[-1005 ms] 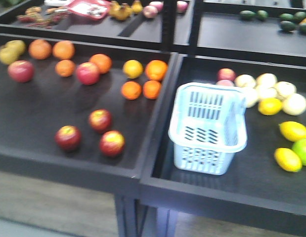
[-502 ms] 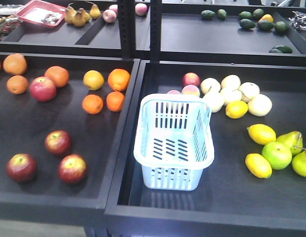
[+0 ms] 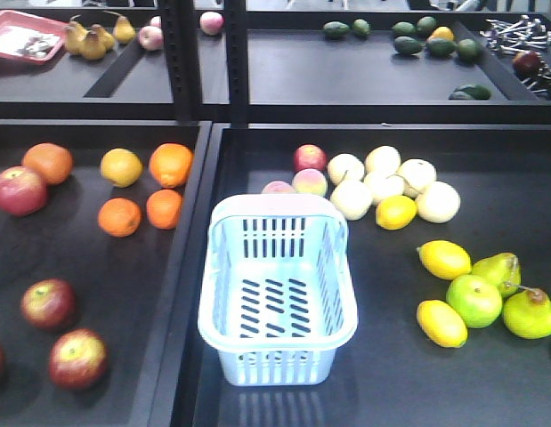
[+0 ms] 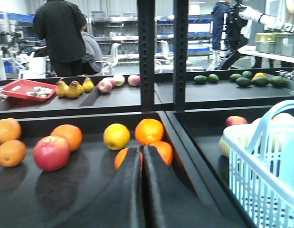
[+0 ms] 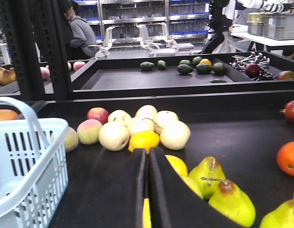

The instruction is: Pick three apples into basket with both arms

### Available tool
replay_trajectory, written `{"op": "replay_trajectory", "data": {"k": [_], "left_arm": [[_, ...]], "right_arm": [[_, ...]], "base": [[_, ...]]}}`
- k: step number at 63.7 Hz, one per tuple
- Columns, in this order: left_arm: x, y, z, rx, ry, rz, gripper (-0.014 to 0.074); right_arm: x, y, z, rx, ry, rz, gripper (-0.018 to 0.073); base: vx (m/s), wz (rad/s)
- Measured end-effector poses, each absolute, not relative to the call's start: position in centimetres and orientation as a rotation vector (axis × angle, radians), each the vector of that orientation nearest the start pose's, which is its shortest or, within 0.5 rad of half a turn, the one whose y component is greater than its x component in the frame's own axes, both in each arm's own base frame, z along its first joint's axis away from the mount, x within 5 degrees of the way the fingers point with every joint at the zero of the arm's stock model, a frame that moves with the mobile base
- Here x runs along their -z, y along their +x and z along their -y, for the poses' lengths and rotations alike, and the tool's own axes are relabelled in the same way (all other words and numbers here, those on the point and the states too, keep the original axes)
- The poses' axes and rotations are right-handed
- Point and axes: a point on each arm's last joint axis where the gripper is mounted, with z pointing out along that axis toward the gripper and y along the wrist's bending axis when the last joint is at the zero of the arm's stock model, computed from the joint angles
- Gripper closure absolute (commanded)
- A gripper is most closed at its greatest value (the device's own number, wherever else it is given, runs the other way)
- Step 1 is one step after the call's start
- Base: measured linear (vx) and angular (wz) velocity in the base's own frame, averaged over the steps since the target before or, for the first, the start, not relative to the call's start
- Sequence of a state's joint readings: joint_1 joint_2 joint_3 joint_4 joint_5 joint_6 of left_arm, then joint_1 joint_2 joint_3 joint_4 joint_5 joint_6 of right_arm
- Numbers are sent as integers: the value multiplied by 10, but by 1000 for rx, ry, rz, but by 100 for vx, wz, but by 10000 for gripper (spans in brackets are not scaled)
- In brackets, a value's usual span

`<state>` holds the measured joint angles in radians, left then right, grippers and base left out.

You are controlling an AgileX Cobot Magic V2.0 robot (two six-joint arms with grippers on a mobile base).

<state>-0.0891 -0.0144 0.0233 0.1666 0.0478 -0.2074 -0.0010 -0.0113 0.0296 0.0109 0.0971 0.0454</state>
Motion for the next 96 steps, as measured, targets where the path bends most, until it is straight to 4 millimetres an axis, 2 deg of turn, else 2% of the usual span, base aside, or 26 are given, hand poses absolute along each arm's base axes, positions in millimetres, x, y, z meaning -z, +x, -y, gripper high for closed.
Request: {"op": "replay_trajectory", "data": {"k": [96], "left_arm": [[-202, 56, 4, 97, 31, -1540, 603]], "right_arm": [[-195, 57, 0, -44, 45, -1599, 563]], "base": [[4, -4]]}}
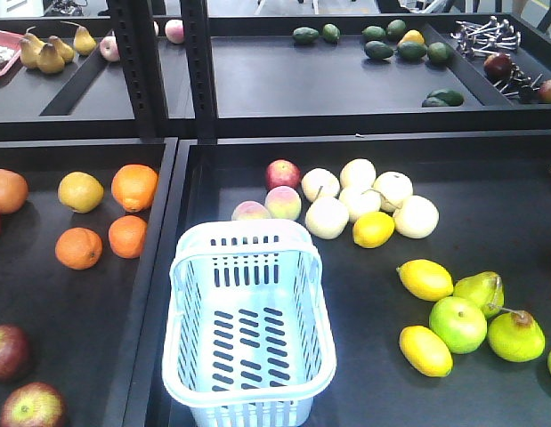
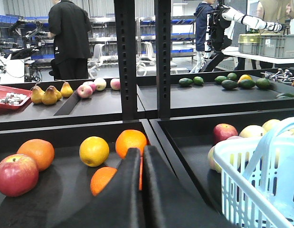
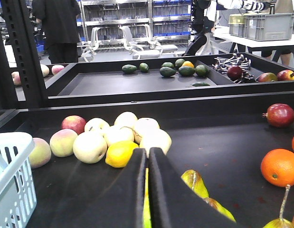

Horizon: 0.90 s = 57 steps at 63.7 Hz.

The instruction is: Pick three apples into basket with both arms

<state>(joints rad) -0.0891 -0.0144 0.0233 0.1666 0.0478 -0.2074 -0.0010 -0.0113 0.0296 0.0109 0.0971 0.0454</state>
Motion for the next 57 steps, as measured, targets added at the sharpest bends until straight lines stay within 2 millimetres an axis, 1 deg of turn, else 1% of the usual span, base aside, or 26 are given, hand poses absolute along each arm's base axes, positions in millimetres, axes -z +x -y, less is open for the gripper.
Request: {"op": "replay_trajectory", "data": {"k": [42, 48, 57], "left_arm": [[-202, 56, 4, 99, 29, -1540, 603], [-202, 56, 4, 153, -22, -1542, 603], [-202, 56, 5, 338, -196, -1538, 603]], "right_arm": [[-195, 57, 0, -44, 45, -1599, 563], [-195, 57, 0, -44, 45, -1599, 563], [-195, 57, 0, -44, 45, -1599, 563]], "base": [[0, 0], [0, 0], [0, 0]]}}
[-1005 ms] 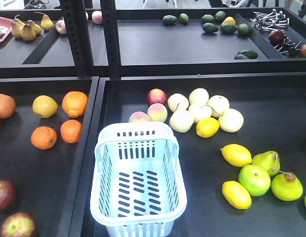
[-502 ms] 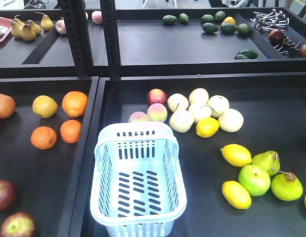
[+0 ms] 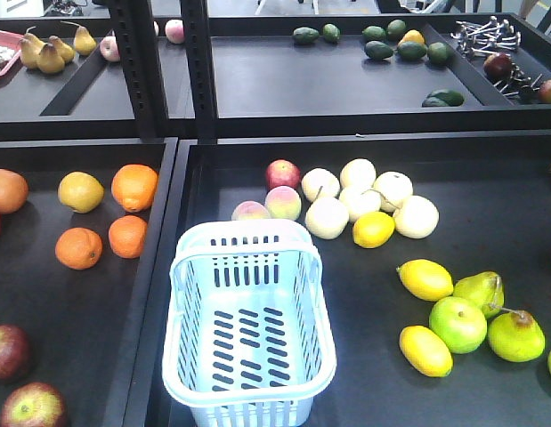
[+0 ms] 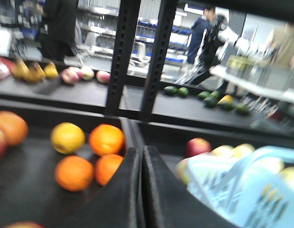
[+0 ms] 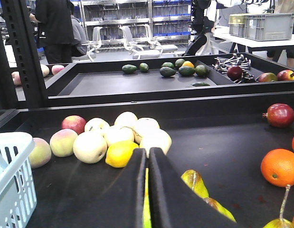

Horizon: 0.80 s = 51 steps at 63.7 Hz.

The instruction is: Pick three apples into basket with both arms

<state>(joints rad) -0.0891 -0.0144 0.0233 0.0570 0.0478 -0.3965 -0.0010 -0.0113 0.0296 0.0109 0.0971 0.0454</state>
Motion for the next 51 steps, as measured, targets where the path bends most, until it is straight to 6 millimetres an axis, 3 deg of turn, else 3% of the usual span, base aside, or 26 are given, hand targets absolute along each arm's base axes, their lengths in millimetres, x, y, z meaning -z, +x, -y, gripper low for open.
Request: {"op": "replay_trajectory", "data": {"k": [30, 51], "left_arm": [[-208, 56, 5, 606, -426, -1445, 603], [-220, 54, 0, 882, -664, -1238, 603]], "right_arm": [[-195, 57, 0, -44, 45, -1599, 563], [-195, 57, 0, -44, 45, -1599, 563]], "base": [[0, 0], [0, 0]]}}
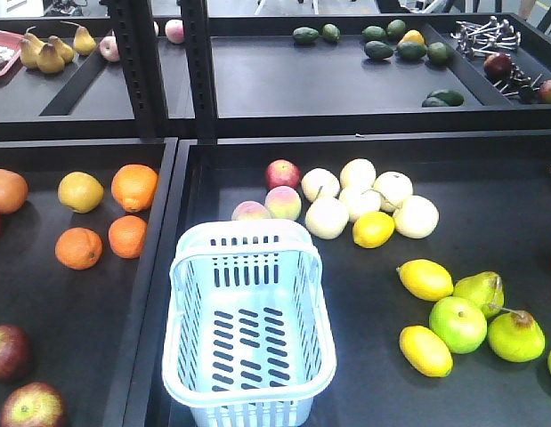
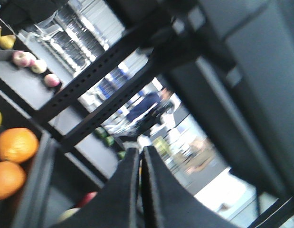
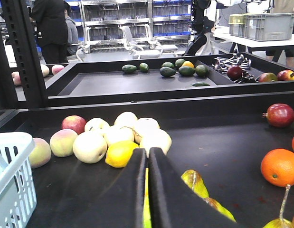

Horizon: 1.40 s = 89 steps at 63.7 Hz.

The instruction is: Pick three apples into basket with both arms

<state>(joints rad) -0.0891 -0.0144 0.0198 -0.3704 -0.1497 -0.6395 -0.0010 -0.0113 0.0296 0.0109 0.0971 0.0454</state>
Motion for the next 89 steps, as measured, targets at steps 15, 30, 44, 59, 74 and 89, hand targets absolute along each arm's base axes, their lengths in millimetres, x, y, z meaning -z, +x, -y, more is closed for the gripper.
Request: {"op": "replay_trajectory", "data": {"k": [15, 30, 44, 59, 74, 89], "left_arm": [[-283, 36, 0, 844, -492, -1072, 603], [-338, 33, 2, 706, -341, -1062, 603], [-361, 60, 9, 704, -306, -1205, 603], [-371, 95, 28, 706, -177, -1357, 603], [-378, 128, 54, 679, -23, -1480, 603], [-382, 159, 72, 620, 65, -1564, 604]], "right_arm": [[-195, 57, 0, -44, 45, -1599, 563], [-195, 57, 0, -44, 45, -1599, 563], [-195, 57, 0, -44, 45, -1599, 563], [-195, 57, 0, -44, 45, -1599, 563], [-195, 57, 0, -44, 45, -1599, 563], [-195, 57, 0, -44, 45, -1599, 563]], "base": [[0, 0], [0, 0], [0, 0], [0, 0], [0, 0], [0, 0]]}}
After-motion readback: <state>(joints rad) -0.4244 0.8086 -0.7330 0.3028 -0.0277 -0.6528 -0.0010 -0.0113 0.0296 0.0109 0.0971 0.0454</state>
